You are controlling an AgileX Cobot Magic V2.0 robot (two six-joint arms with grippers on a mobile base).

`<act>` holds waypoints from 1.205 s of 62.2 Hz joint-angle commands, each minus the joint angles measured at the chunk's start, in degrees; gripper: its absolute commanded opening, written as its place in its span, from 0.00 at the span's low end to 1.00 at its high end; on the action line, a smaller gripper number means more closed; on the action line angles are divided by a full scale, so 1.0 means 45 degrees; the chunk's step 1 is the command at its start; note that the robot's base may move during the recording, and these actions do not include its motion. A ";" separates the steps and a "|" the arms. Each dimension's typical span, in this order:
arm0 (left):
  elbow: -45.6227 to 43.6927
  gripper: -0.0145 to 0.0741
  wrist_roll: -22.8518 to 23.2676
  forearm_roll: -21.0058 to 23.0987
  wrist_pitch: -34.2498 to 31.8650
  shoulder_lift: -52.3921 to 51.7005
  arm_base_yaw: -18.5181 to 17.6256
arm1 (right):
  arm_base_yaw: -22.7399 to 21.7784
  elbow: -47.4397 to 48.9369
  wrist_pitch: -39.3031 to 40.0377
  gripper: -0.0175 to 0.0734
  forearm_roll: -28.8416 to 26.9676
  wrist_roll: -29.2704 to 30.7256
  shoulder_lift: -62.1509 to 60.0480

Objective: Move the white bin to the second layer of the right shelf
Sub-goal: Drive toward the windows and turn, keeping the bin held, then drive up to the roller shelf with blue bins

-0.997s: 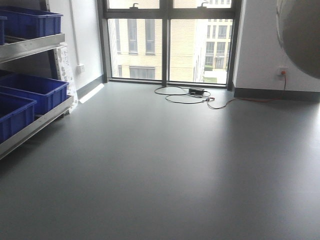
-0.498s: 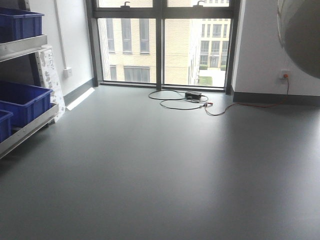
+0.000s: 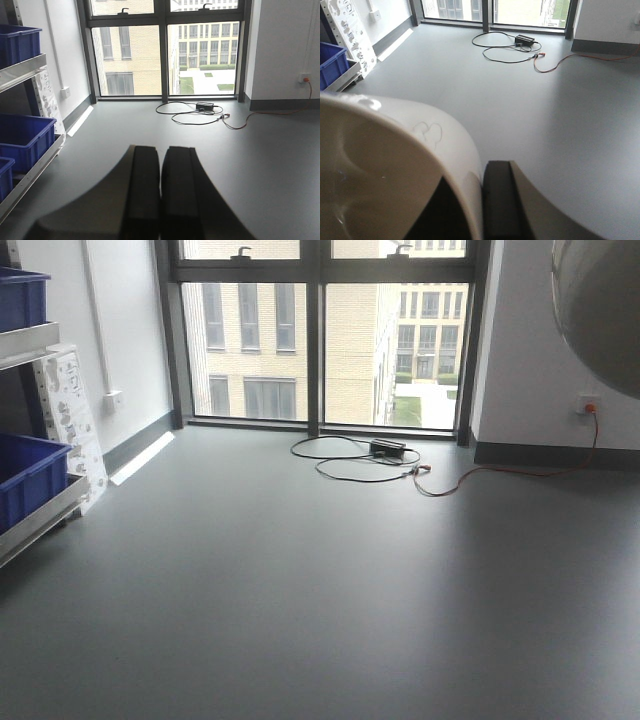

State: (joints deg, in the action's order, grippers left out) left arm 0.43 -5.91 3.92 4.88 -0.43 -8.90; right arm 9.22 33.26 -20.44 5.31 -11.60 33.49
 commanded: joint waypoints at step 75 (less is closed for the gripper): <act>0.0468 0.26 0.0045 0.0070 -0.1084 -0.0179 -0.0013 | -0.0075 0.0437 0.1320 0.25 0.0093 0.0012 0.0046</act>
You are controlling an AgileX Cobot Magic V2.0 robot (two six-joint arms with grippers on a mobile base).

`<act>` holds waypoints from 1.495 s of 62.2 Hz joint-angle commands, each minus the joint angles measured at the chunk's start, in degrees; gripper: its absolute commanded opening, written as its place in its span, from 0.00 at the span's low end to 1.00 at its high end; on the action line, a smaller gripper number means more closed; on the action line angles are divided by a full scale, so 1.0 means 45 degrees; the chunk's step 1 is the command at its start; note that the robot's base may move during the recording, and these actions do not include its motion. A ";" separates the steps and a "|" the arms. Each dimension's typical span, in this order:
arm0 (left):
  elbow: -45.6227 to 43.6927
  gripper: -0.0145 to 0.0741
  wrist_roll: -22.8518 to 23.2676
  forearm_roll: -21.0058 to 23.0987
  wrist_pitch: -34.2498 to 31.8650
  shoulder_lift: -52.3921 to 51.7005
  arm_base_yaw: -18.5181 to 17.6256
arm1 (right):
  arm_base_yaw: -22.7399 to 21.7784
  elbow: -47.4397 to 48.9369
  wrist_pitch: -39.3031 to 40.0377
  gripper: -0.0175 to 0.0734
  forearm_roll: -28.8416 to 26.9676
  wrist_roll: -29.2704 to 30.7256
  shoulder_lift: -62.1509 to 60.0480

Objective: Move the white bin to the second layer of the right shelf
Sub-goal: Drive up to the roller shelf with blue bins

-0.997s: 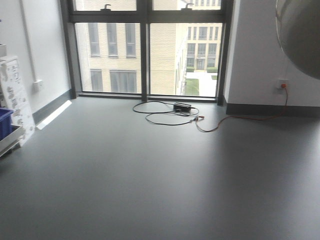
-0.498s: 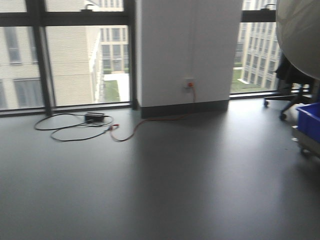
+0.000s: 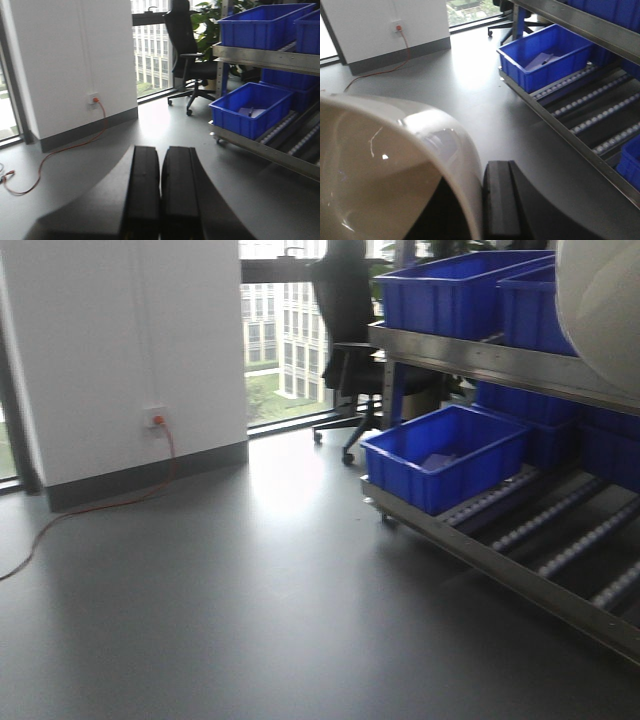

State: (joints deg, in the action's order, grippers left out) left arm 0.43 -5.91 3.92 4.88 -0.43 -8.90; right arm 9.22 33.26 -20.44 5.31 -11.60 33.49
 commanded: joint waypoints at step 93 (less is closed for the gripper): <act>0.0468 0.26 0.0045 0.0070 -0.1084 -0.0179 -0.0013 | -0.0075 0.0437 0.1320 0.25 0.0093 0.0012 0.0046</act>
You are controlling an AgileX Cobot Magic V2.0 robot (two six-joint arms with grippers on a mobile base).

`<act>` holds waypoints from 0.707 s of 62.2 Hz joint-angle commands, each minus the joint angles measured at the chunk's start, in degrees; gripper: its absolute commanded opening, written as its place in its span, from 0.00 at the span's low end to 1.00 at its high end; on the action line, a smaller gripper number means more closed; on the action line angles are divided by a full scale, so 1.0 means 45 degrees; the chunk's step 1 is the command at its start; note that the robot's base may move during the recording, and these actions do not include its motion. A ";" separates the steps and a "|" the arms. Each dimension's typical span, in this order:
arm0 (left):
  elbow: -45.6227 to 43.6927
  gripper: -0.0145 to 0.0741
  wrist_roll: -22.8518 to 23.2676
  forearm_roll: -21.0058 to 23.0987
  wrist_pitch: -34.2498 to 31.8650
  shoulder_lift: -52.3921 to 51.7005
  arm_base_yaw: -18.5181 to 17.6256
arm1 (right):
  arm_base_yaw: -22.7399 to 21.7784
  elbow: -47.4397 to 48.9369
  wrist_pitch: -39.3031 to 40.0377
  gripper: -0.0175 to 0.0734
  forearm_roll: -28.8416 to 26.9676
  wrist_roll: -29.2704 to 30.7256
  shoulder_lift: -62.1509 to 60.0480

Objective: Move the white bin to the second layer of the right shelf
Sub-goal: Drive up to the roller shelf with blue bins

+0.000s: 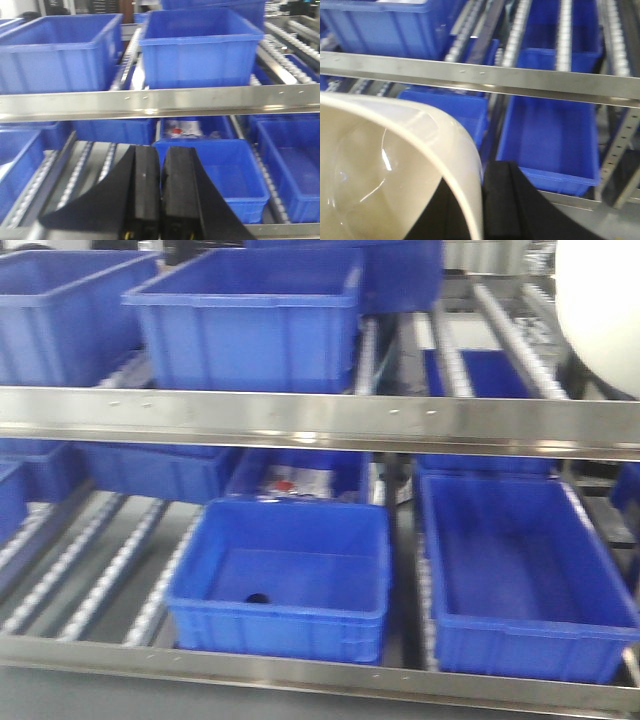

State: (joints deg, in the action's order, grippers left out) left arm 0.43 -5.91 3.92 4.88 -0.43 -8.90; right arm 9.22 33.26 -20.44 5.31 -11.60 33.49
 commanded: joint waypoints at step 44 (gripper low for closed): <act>0.0468 0.26 0.0045 0.0070 -0.1084 -0.0179 -0.0013 | -0.0075 0.0437 0.1319 0.25 0.0093 0.0012 0.0044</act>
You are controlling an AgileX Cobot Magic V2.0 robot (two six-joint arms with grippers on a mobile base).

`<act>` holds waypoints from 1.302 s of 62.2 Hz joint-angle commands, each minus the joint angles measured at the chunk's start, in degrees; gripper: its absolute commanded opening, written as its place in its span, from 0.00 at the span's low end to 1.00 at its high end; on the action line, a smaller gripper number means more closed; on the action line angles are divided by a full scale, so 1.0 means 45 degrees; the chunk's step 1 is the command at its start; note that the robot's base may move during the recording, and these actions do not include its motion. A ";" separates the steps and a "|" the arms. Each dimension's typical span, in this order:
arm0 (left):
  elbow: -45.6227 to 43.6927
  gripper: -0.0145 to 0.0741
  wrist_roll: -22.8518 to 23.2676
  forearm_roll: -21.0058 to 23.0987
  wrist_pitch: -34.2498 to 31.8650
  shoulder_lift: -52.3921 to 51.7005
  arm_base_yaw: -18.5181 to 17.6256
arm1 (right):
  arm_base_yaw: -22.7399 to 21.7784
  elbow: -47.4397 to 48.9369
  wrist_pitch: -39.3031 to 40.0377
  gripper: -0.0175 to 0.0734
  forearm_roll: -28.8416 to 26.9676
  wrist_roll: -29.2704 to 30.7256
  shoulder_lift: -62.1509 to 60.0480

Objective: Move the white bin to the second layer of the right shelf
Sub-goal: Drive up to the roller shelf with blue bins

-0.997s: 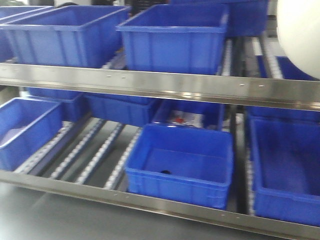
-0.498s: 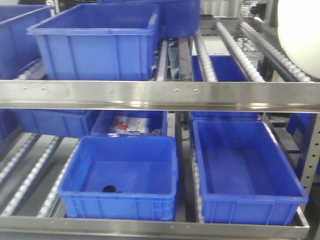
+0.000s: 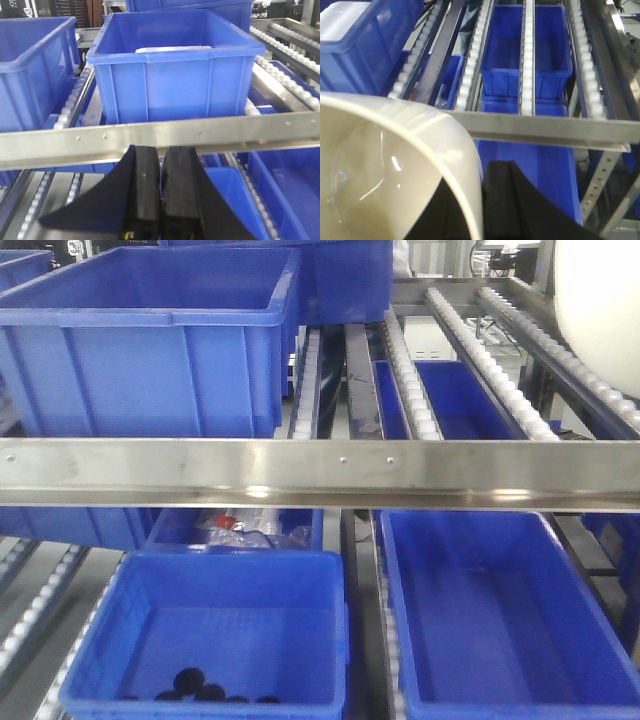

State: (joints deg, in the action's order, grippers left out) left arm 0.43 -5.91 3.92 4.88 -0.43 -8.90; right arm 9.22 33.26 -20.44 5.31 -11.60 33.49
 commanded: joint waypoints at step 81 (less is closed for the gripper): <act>0.0468 0.26 0.0045 0.0070 -0.1084 -0.0179 -0.0013 | -0.0075 0.0437 0.1319 0.25 0.0093 0.0012 0.0044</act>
State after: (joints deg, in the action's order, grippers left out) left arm 0.43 -5.91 3.92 4.88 -0.43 -8.90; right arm 9.22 33.26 -20.44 5.31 -11.60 33.49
